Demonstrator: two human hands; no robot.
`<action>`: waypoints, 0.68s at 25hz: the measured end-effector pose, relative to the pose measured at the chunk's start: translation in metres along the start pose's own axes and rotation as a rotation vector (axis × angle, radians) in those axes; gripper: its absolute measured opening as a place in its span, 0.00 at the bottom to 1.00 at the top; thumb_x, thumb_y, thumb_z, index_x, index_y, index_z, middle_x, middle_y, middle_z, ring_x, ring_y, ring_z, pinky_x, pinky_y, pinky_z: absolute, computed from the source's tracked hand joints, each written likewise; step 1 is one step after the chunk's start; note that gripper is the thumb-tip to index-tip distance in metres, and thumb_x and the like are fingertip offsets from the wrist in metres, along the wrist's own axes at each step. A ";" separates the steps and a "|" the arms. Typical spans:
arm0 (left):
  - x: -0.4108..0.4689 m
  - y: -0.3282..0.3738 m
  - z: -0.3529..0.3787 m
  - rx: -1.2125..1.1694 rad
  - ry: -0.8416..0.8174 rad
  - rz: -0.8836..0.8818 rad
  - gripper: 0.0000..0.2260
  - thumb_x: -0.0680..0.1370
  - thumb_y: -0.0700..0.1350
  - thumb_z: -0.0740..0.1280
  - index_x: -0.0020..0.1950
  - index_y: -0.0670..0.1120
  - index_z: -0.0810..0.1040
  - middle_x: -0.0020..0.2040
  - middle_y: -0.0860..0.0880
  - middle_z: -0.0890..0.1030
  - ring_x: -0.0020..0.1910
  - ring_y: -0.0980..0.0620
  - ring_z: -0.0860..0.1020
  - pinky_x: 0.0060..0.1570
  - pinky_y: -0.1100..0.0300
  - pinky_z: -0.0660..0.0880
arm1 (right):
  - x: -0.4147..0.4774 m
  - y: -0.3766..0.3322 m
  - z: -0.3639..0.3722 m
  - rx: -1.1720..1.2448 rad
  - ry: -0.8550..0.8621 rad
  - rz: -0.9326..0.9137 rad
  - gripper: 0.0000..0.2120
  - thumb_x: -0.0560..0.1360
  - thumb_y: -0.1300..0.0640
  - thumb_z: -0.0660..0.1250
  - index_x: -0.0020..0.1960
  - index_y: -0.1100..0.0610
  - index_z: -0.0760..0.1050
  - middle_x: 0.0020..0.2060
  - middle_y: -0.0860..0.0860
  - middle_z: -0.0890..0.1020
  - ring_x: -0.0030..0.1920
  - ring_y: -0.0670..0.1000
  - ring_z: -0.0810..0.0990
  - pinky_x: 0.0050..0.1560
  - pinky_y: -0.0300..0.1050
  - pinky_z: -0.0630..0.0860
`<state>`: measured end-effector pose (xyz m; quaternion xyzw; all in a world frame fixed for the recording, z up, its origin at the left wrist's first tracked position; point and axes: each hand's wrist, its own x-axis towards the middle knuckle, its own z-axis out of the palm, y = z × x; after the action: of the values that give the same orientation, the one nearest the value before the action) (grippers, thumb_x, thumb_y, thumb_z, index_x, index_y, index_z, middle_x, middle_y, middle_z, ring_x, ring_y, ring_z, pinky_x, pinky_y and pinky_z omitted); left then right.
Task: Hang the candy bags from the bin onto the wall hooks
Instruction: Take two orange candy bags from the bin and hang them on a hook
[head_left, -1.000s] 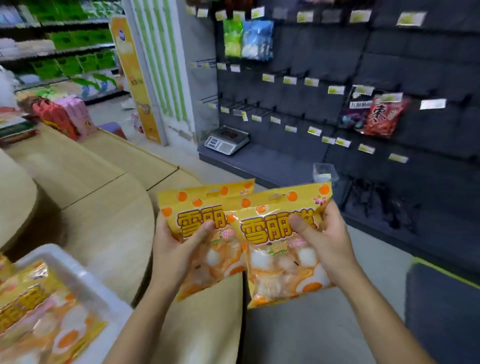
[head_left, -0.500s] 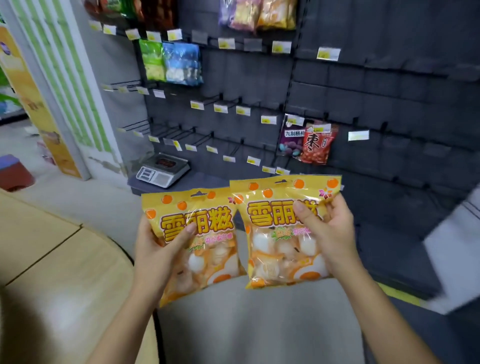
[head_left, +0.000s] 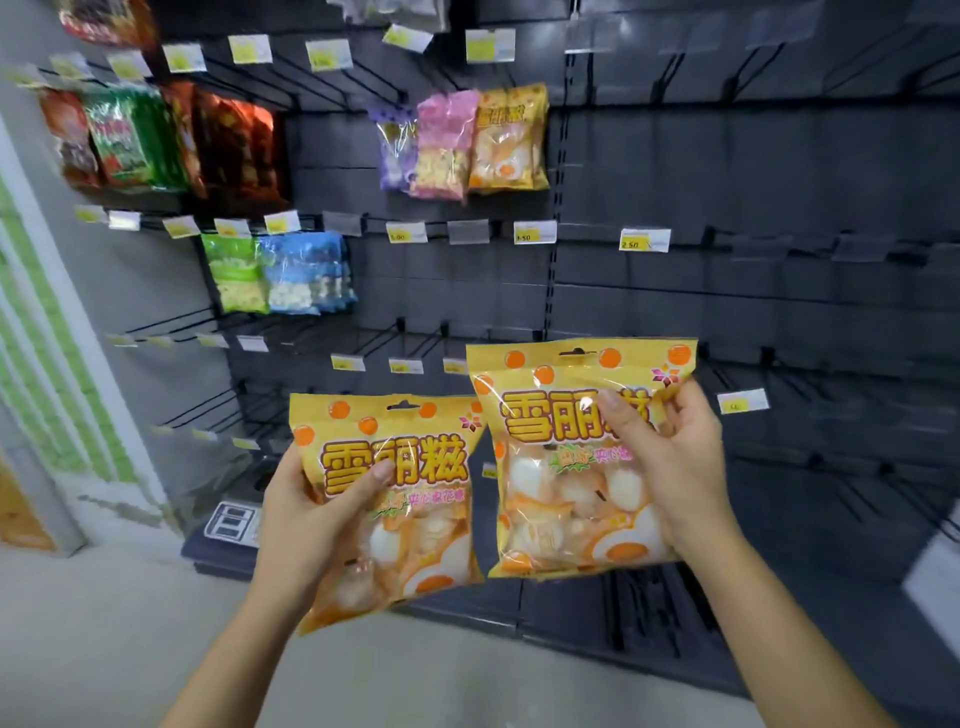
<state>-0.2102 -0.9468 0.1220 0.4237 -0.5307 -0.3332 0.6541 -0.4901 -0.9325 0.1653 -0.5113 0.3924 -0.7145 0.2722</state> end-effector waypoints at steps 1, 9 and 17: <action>0.021 -0.009 0.005 -0.010 -0.006 0.000 0.14 0.61 0.51 0.77 0.44 0.55 0.80 0.41 0.53 0.87 0.40 0.54 0.85 0.38 0.61 0.80 | 0.019 0.009 0.006 0.015 0.004 -0.005 0.17 0.62 0.44 0.77 0.48 0.44 0.77 0.47 0.45 0.86 0.50 0.48 0.85 0.47 0.42 0.82; 0.173 -0.070 0.050 -0.100 0.032 0.021 0.16 0.63 0.49 0.76 0.48 0.49 0.80 0.44 0.50 0.87 0.44 0.50 0.85 0.42 0.57 0.80 | 0.165 0.081 0.050 0.012 -0.001 -0.049 0.17 0.64 0.46 0.76 0.50 0.46 0.77 0.47 0.45 0.86 0.50 0.48 0.85 0.44 0.37 0.81; 0.318 -0.088 0.055 -0.151 -0.006 0.082 0.13 0.63 0.50 0.76 0.46 0.52 0.82 0.44 0.50 0.87 0.43 0.52 0.85 0.36 0.66 0.79 | 0.292 0.109 0.129 0.020 0.004 -0.119 0.20 0.63 0.44 0.77 0.51 0.47 0.77 0.50 0.47 0.86 0.52 0.49 0.85 0.47 0.41 0.82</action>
<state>-0.1947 -1.2760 0.1777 0.3502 -0.5230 -0.3467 0.6954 -0.4660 -1.2589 0.2465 -0.5294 0.3550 -0.7342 0.2336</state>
